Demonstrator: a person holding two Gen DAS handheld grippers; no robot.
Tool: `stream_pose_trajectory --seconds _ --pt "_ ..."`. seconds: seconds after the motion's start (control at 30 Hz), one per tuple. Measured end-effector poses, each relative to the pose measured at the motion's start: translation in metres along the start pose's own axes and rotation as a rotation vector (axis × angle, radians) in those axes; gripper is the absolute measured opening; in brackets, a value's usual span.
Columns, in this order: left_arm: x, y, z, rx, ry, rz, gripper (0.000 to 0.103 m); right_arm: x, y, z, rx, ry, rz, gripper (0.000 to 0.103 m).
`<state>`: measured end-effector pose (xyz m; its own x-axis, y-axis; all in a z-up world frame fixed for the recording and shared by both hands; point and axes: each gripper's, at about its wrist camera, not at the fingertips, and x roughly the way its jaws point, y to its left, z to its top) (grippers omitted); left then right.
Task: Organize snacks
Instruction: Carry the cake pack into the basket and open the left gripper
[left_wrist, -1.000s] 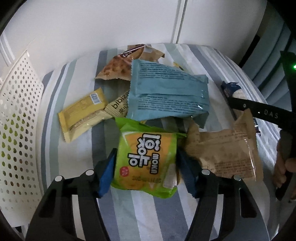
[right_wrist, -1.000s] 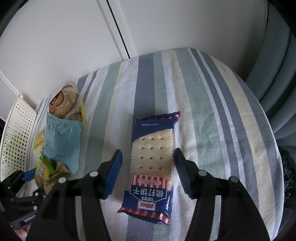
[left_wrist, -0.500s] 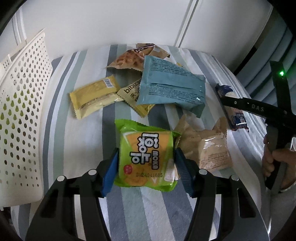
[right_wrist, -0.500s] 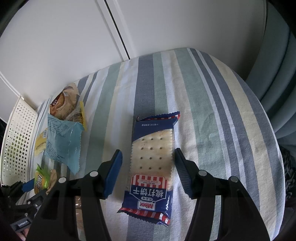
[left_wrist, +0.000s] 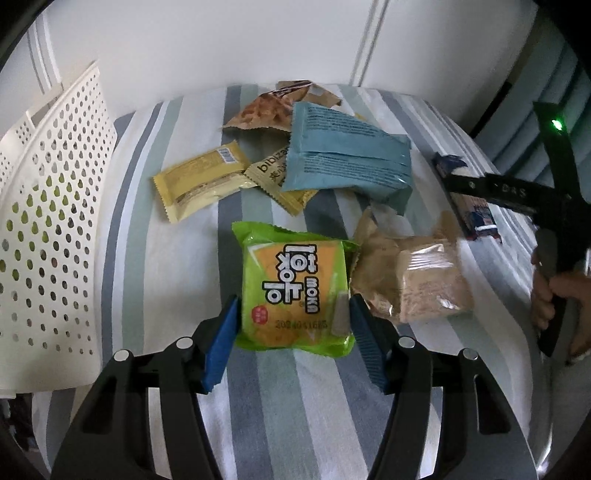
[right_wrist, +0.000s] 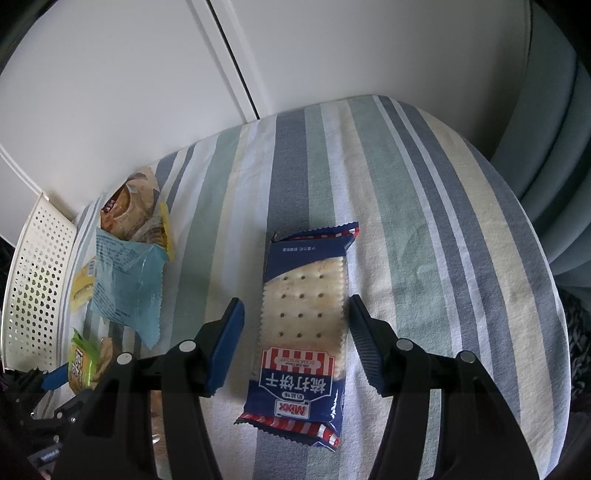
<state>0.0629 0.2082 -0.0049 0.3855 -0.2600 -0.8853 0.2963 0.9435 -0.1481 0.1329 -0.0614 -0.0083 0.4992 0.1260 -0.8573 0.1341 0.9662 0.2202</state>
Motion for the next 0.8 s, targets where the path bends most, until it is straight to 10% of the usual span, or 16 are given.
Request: stream_pose_trajectory --seconds 0.37,0.8 --pt "0.019 -0.022 0.017 0.011 -0.002 0.042 0.058 0.001 -0.001 0.001 0.006 -0.002 0.013 0.059" --pt "-0.051 -0.013 0.011 0.006 -0.171 0.016 0.058 0.000 -0.007 0.002 0.024 -0.007 0.025 0.055"
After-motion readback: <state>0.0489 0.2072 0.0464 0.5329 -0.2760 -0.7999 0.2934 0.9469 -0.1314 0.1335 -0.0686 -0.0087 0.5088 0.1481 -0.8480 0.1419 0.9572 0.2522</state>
